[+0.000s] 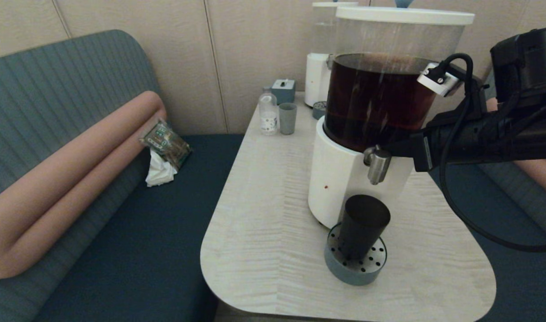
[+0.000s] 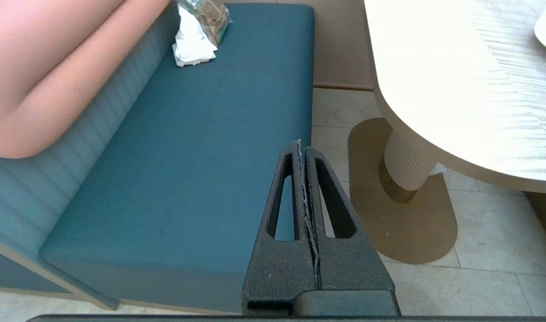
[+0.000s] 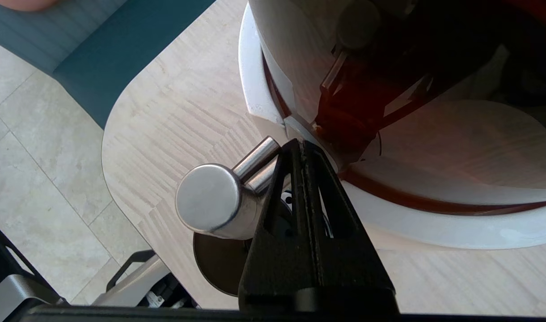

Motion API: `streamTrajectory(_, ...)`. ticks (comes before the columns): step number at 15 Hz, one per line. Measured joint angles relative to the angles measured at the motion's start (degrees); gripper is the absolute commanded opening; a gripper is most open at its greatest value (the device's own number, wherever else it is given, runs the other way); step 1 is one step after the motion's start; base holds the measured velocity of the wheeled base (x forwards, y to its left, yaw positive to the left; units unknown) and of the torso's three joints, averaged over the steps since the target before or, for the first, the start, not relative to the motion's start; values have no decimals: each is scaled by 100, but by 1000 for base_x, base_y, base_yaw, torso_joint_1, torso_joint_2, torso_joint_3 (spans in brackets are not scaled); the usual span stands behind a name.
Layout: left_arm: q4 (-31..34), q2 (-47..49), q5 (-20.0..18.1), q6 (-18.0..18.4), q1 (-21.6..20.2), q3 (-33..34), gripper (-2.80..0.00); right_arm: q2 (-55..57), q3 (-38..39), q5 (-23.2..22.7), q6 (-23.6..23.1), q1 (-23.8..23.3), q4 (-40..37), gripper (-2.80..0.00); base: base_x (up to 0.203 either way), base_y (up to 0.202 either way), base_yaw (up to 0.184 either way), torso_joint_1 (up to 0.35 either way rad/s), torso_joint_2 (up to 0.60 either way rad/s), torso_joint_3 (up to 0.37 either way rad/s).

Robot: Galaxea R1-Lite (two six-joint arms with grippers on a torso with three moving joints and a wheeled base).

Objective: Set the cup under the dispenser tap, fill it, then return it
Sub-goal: Turn on the faucet

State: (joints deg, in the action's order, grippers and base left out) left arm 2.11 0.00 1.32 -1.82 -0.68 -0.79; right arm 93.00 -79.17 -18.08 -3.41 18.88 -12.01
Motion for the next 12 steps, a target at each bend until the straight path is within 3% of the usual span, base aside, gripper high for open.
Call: streamTrajectory(12,0,0,2,2,2,0,-280,29,78,0,-149,71,379,-280,0,0,0,0,0,0)
